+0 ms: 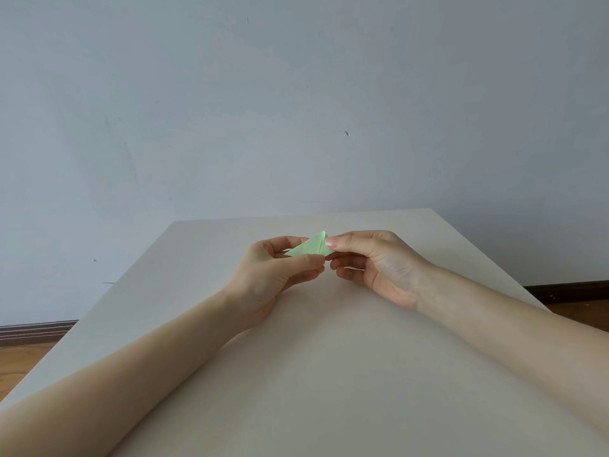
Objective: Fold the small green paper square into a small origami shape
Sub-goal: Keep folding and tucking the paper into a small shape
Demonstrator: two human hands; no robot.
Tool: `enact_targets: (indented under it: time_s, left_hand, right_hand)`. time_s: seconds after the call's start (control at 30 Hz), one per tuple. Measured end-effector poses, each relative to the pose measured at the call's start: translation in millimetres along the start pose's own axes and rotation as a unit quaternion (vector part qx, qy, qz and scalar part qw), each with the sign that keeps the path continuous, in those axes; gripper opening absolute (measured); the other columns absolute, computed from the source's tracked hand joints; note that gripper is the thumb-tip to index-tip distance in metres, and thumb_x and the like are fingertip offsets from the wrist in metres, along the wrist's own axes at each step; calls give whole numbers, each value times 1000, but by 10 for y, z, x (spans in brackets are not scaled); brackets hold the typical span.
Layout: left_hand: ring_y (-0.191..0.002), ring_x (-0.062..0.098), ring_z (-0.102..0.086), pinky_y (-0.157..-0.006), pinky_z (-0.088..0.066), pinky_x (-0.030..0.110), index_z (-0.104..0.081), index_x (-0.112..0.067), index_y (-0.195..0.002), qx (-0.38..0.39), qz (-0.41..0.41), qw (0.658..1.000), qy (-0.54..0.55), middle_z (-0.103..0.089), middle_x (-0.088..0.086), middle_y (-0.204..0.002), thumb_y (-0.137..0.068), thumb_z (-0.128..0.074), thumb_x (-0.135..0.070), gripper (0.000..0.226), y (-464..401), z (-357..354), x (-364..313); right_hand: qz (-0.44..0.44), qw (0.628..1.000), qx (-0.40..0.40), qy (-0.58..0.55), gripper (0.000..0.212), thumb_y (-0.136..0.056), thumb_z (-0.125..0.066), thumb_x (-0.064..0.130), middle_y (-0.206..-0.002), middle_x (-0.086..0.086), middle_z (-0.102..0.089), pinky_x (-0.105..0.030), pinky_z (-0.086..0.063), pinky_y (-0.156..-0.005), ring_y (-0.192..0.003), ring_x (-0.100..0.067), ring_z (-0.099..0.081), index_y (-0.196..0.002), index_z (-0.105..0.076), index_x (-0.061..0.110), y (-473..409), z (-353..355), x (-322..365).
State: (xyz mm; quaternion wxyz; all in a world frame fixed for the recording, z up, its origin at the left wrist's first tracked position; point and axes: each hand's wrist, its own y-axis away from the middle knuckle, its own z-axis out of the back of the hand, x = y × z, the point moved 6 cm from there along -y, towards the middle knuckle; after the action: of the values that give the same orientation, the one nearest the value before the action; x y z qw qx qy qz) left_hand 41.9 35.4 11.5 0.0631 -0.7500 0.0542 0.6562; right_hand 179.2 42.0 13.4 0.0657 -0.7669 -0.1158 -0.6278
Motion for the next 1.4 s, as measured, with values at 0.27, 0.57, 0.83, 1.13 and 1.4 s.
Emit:
enact_targets:
  time_s: [0.27,0.57,0.83,1.13,1.4]
  left_hand:
    - [-66,13,-67,-67,-54,17,-68,-4,-87,5,9,1000,10,-68,6,-71,-75,-68,5,15,2,9,4]
    - [-75,15,-71,-68,-55,18,-68,0,-95,36,42,996,76,-73,9,-85,-84,-60,2,15,2,-1,12]
    - [-73,14,-71,-68,-56,17,-68,-1,-97,43,61,992,101,-74,8,-82,-83,-59,3,16,14,-10,13]
    - [-75,14,-71,-69,-56,17,-68,-1,-97,46,65,991,107,-73,9,-85,-83,-59,2,17,16,-9,9]
    - [-75,13,-71,-69,-56,16,-67,-1,-98,46,66,990,112,-74,8,-83,-83,-59,3,18,17,-5,14]
  right_hand:
    - [30,999,-35,18,5,-80,-68,6,-62,-4,-66,-19,-51,-56,-54,-9,-60,-77,-70,3,-5,44,33]
    - [39,998,-55,9,4,-79,-68,5,-61,-3,-66,-19,-50,-56,-52,-10,-59,-79,-70,1,-9,81,40]
    - [39,998,-56,10,3,-77,-70,3,-60,-3,-66,-18,-50,-56,-52,-9,-58,-79,-70,0,-4,78,36]
    - [46,997,-56,13,4,-74,-72,1,-60,-3,-65,-18,-50,-55,-52,-8,-58,-78,-69,0,12,72,45]
    - [48,997,-54,13,6,-73,-72,-1,-57,0,-64,-17,-50,-54,-52,-8,-58,-76,-68,1,15,61,48]
